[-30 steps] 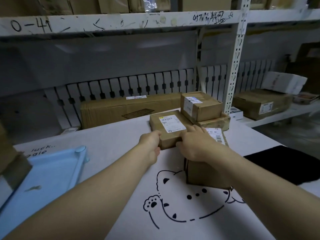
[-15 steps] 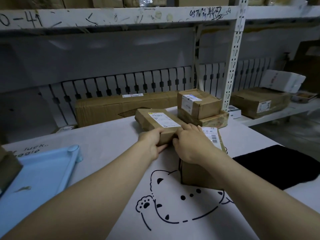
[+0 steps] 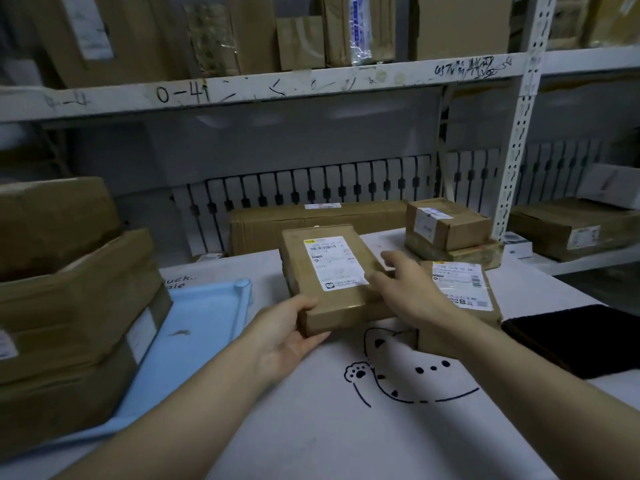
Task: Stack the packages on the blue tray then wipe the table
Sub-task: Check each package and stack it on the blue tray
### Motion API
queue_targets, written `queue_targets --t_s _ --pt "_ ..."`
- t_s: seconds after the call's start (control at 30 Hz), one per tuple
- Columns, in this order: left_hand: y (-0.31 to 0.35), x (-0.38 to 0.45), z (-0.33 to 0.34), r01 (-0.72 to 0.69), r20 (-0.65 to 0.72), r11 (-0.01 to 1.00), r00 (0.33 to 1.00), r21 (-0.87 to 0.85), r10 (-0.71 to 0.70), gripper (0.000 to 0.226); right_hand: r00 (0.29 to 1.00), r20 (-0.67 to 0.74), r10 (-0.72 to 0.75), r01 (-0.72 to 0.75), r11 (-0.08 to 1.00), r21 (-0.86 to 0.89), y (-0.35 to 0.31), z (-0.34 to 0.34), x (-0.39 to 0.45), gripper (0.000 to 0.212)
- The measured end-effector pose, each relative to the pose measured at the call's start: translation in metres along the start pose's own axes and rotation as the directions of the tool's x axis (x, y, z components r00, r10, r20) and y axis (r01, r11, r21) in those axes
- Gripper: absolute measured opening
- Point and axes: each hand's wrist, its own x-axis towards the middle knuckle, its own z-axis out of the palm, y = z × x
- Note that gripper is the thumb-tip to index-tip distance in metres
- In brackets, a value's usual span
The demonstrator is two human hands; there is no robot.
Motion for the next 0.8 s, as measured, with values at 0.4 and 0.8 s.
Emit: queue_targets --t_s 0.4,0.8 --pt "0.000 -0.063 -0.047 -0.042 0.039 0.992 0.999 0.118 0.038 0.026 0.915 0.284 0.285 -0.402 0.636 0.659 -0.008 0.012 -0.049 0.019" --pt "0.011 -0.078 -0.056 -0.138 -0.001 0.984 0.990 0.111 0.139 0.009 0.924 0.348 0.158 -0.367 0.621 0.693 -0.005 0.014 -0.069 0.016"
